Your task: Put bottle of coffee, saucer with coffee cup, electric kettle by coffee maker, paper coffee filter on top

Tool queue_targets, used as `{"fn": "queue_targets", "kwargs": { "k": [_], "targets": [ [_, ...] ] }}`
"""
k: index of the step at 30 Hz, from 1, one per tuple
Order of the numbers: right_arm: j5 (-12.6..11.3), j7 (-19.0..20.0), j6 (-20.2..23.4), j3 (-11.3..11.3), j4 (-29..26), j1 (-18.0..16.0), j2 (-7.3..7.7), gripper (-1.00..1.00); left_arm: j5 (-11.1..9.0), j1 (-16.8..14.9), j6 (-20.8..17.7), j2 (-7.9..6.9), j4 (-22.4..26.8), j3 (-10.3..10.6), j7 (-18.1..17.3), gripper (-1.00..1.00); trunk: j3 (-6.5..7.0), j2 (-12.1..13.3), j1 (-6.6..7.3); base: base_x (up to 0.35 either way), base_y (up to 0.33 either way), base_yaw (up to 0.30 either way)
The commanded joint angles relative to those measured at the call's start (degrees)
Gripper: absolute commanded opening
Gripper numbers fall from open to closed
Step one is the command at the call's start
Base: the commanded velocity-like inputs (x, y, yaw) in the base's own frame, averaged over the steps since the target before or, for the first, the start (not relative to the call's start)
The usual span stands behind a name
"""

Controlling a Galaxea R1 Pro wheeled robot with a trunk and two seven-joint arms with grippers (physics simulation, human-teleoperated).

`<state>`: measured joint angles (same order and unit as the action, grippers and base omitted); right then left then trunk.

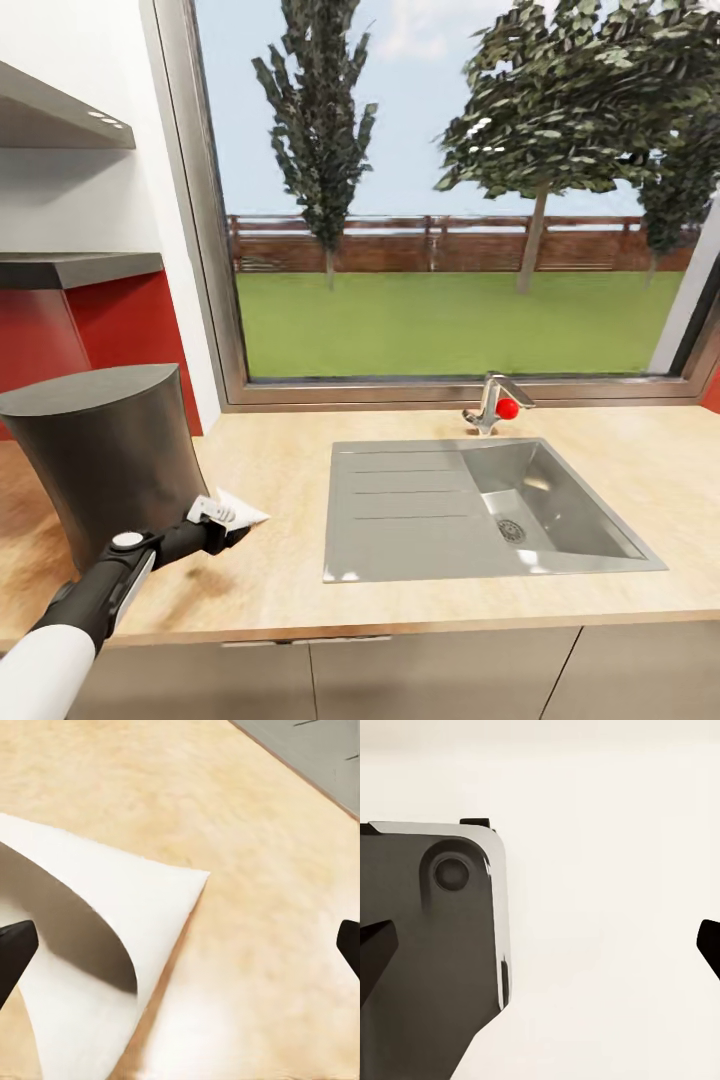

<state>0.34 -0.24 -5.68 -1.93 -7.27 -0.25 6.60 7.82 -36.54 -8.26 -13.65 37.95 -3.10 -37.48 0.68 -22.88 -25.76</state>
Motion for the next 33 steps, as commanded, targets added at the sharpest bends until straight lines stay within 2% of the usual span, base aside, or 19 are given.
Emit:
{"fn": "queue_targets", "kwargs": {
  "k": [1,9,33],
  "targets": [
    [0.0,0.0,-0.2,-0.2,0.1,0.0,-0.01,1.00,0.4,0.1,-0.4,0.07,-0.1,-0.3,-0.4,1.00,-0.02,0.0,-0.02,0.000,0.000,0.000],
    [0.0,0.0,-0.2,-0.2,0.1,0.0,-0.01,1.00,0.4,1.0,-0.2,0.13,-2.4,-0.3,-0.4,1.00,-0.02,0.0,-0.02,0.000,0.000,0.000],
    [0.1,0.0,-0.2,-0.2,0.1,0.0,-0.01,1.00,0.4,1.1,-0.2,0.20,-2.6,-0.3,-0.4,1.00,-0.02,0.0,-0.02,0.072,0.000,0.000]
  ]
}}
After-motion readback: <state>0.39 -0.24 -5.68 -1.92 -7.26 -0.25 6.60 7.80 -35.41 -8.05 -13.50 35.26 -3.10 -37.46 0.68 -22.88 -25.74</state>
